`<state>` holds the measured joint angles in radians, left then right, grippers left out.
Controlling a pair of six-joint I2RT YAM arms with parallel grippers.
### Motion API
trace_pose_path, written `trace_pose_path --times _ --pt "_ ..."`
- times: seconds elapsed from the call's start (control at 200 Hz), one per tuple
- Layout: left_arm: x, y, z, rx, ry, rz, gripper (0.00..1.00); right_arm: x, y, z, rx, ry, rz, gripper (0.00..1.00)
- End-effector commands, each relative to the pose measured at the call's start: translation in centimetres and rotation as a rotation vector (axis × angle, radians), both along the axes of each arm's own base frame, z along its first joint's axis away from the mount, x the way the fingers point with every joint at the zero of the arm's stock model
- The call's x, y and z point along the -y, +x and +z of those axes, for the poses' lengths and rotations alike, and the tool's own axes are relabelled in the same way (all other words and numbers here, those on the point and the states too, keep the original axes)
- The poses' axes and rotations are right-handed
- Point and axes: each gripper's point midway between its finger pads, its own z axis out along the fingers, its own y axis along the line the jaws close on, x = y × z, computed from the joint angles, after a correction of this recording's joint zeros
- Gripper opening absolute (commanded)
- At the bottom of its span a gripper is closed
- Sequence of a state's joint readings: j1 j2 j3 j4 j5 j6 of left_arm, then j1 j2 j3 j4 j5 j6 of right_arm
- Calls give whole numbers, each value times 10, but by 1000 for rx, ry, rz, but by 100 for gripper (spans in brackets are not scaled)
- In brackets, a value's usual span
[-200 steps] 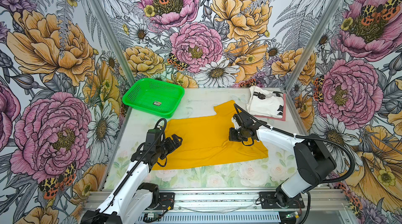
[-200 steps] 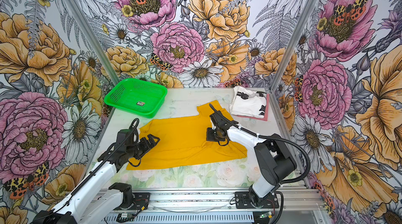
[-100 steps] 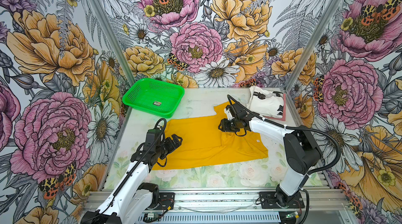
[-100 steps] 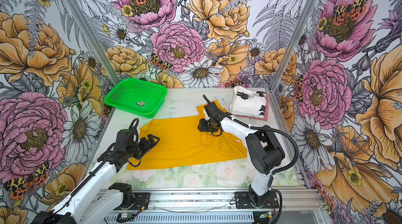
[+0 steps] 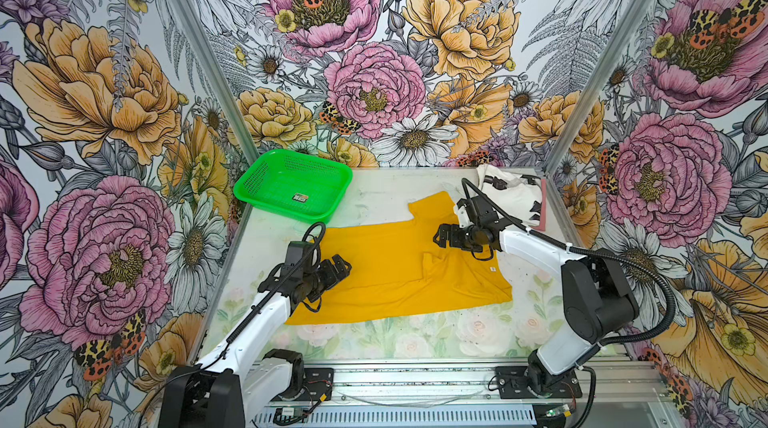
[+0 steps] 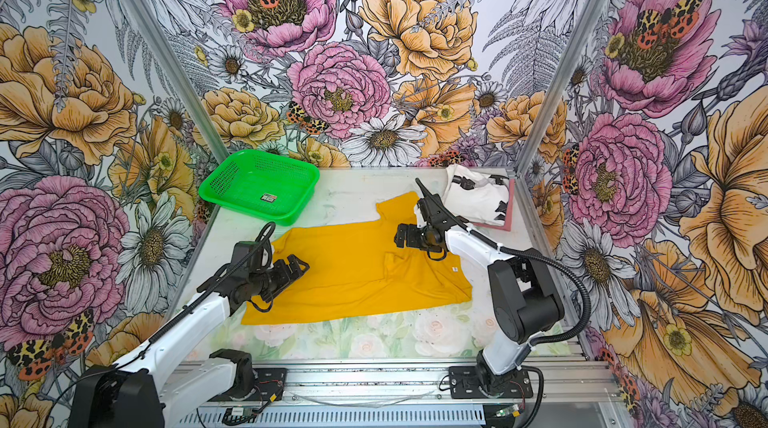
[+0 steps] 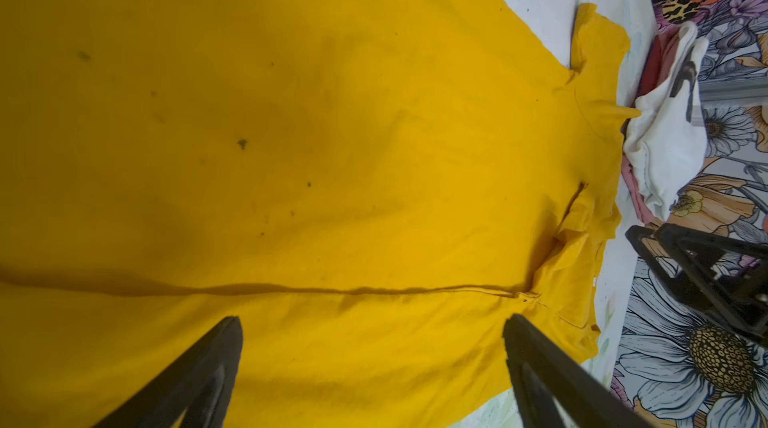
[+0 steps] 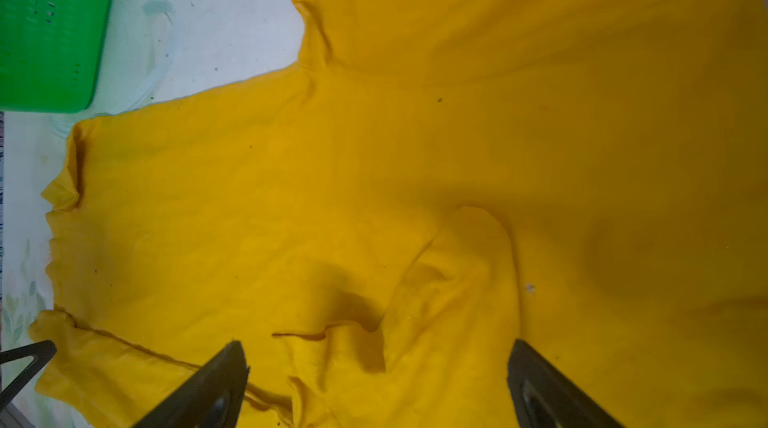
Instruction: Fold and stack the t-shirts
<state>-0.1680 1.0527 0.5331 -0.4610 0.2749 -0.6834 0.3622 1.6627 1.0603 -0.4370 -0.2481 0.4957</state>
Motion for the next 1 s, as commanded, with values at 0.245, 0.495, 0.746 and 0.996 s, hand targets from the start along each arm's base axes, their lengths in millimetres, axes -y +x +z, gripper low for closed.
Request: trace_pose_path --times 0.245,0.495,0.746,0.996 --pt "-44 1 2 -52 148 213 99 46 -38 -28 -49 -169 -78 99" --pt "-89 -34 22 7 153 445 99 94 -86 -13 -26 -192 -197 100" --pt "-83 -38 -6 -172 87 438 99 122 -108 -29 -100 -161 -325 99" --pt "-81 -31 1 -127 80 467 99 126 -119 -42 -144 -167 -339 92"
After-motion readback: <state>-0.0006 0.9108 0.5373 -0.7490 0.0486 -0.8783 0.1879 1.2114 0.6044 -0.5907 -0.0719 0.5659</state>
